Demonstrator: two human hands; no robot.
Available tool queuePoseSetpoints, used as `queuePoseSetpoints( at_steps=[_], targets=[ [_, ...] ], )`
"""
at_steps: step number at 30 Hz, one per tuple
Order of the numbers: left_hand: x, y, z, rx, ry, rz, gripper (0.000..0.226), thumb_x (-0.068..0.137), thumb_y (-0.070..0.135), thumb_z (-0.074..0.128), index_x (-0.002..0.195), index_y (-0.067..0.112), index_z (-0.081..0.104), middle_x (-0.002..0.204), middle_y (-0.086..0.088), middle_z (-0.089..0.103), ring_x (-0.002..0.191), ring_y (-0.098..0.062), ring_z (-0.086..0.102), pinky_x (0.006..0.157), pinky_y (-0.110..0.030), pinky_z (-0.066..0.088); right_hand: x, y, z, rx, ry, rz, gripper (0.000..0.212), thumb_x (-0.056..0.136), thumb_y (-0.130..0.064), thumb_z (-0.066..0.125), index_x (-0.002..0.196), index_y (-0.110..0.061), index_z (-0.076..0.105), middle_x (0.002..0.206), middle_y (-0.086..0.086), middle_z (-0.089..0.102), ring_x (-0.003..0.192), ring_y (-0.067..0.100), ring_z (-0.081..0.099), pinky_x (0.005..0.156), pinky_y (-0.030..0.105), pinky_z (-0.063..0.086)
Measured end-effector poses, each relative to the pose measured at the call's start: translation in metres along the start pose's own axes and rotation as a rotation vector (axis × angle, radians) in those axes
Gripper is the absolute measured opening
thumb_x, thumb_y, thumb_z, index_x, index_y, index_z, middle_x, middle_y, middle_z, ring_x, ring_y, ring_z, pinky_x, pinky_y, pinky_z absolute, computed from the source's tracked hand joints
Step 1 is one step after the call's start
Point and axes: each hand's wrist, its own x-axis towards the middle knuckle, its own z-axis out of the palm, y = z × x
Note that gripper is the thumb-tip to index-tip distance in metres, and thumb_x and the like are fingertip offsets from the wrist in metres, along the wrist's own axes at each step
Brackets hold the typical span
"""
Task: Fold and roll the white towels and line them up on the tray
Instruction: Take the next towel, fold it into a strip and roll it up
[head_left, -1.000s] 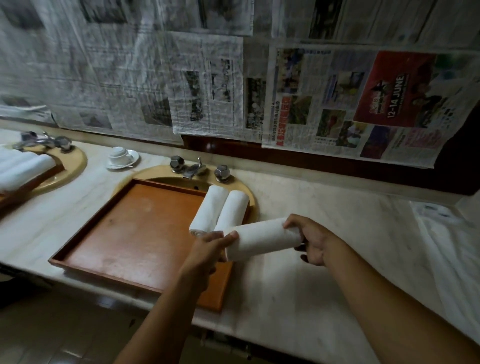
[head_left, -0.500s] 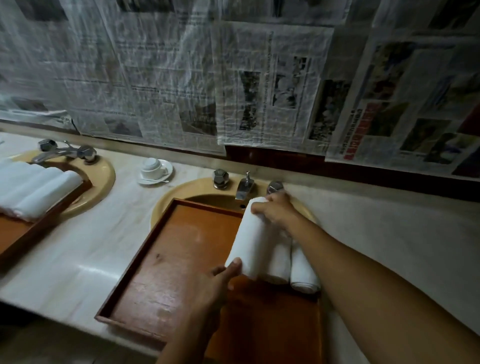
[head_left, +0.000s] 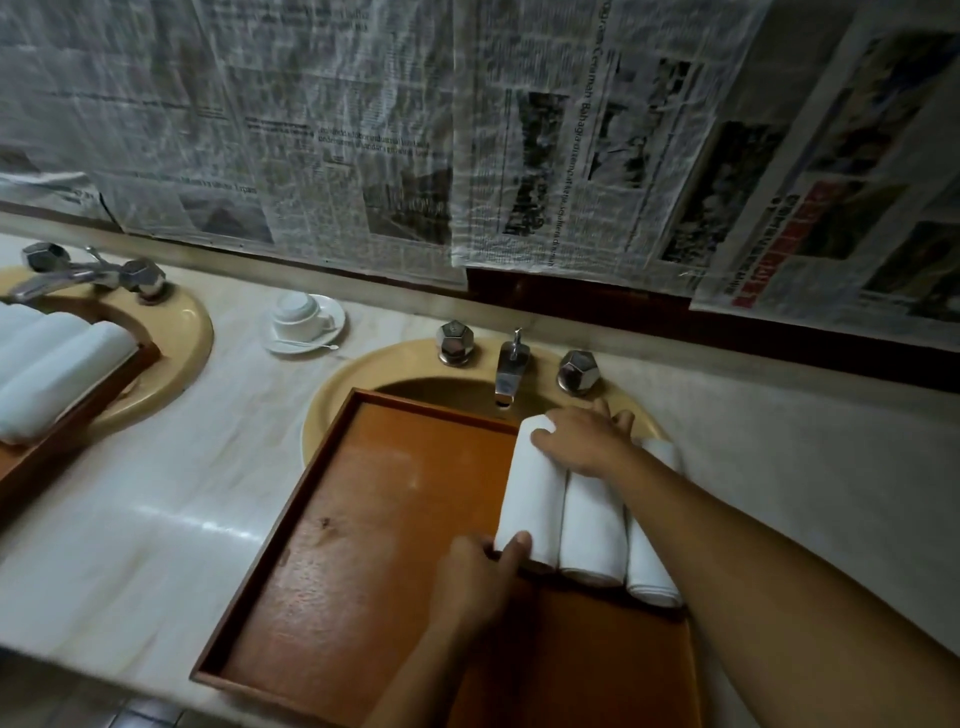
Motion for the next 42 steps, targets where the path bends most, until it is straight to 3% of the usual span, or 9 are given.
queuePoseSetpoints(
  at_steps=[5, 8, 10, 13, 16, 19, 30, 36, 42],
  targets=[
    [0.025, 0.003, -0.025, 0.071, -0.210, -0.020, 0.058, 0.081, 0.062, 0.069, 0.081, 0.004, 0.069, 0.070, -0.009, 0.065, 0.064, -0.021, 0.059, 0.062, -0.036, 0.052, -0.003, 0.000, 0.003, 0.020, -0.071, 0.007, 0.057, 0.095, -0.055, 0.030, 0.145, -0.028, 0.039, 0.149, 0.006, 0.040, 0.136, 0.030, 0.024, 0.100, 0.049, 0.024],
    [0.041, 0.026, -0.046, 0.157, -0.331, -0.024, 0.044, 0.084, 0.052, 0.070, 0.084, 0.008, 0.067, 0.077, -0.005, 0.064, 0.069, -0.020, 0.058, 0.067, -0.030, 0.048, -0.014, 0.005, -0.005, 0.089, -0.025, -0.001, 0.060, 0.097, -0.056, 0.032, 0.150, -0.031, 0.032, 0.155, 0.005, 0.034, 0.139, 0.031, 0.022, 0.103, 0.049, 0.022],
    [0.048, 0.045, -0.052, 0.235, -0.267, 0.022, 0.042, 0.090, 0.051, 0.063, 0.093, 0.009, 0.068, 0.089, -0.007, 0.067, 0.076, -0.020, 0.062, 0.071, -0.030, 0.049, -0.024, 0.013, -0.012, 0.179, 0.066, -0.010, 0.054, 0.099, -0.053, 0.035, 0.148, -0.031, 0.037, 0.152, 0.007, 0.037, 0.139, 0.031, 0.024, 0.106, 0.047, 0.022],
    [0.057, 0.072, -0.045, 0.395, -0.089, 0.195, 0.040, 0.091, 0.053, 0.057, 0.092, 0.014, 0.067, 0.079, -0.001, 0.063, 0.067, -0.014, 0.057, 0.062, -0.028, 0.046, -0.035, 0.038, -0.023, 0.235, 0.117, -0.038, 0.043, 0.099, -0.053, 0.036, 0.129, -0.029, 0.055, 0.141, 0.005, 0.051, 0.132, 0.029, 0.032, 0.102, 0.046, 0.026],
    [0.059, 0.108, -0.019, 0.476, -0.018, 0.389, 0.048, 0.080, 0.061, 0.053, 0.104, 0.022, 0.067, 0.098, 0.003, 0.068, 0.085, -0.016, 0.064, 0.076, -0.035, 0.055, -0.049, 0.083, -0.035, 0.194, 0.094, -0.013, 0.039, 0.098, -0.050, 0.039, 0.116, -0.024, 0.061, 0.126, 0.003, 0.060, 0.123, 0.027, 0.040, 0.094, 0.042, 0.031],
    [0.058, 0.151, 0.023, 0.542, -0.119, 0.545, 0.047, 0.084, 0.058, 0.055, 0.109, 0.021, 0.069, 0.107, 0.000, 0.072, 0.090, -0.017, 0.066, 0.082, -0.041, 0.057, -0.079, 0.141, -0.046, 0.179, 0.119, 0.047, 0.032, 0.097, -0.049, 0.045, 0.102, -0.022, 0.062, 0.105, 0.002, 0.063, 0.107, 0.026, 0.052, 0.088, 0.039, 0.039],
    [0.010, 0.260, 0.265, 0.842, -0.451, 0.795, 0.034, 0.092, 0.048, 0.063, 0.113, 0.021, 0.068, 0.112, -0.003, 0.069, 0.100, -0.020, 0.064, 0.091, -0.041, 0.055, -0.202, 0.406, -0.026, 0.263, 0.177, 0.457, 0.035, 0.094, -0.044, 0.054, 0.111, -0.017, 0.068, 0.111, 0.003, 0.067, 0.096, 0.023, 0.062, 0.088, 0.036, 0.052],
    [-0.013, 0.301, 0.407, 0.940, -0.521, 0.816, 0.032, 0.092, 0.048, 0.062, 0.111, 0.022, 0.067, 0.120, -0.002, 0.066, 0.111, -0.021, 0.061, 0.097, -0.042, 0.051, -0.224, 0.560, -0.009, 0.302, 0.240, 0.583, 0.031, 0.093, -0.038, 0.051, 0.105, -0.015, 0.067, 0.108, 0.004, 0.067, 0.093, 0.024, 0.063, 0.085, 0.037, 0.054],
    [-0.014, 0.337, 0.506, 0.848, -0.503, 0.745, 0.019, 0.086, 0.048, 0.065, 0.094, 0.031, 0.068, 0.104, 0.003, 0.070, 0.098, -0.017, 0.065, 0.092, -0.041, 0.054, -0.210, 0.677, 0.004, 0.242, 0.242, 0.599, 0.038, 0.096, -0.038, 0.050, 0.126, -0.015, 0.056, 0.128, 0.004, 0.052, 0.111, 0.026, 0.059, 0.088, 0.035, 0.050]
  ],
)
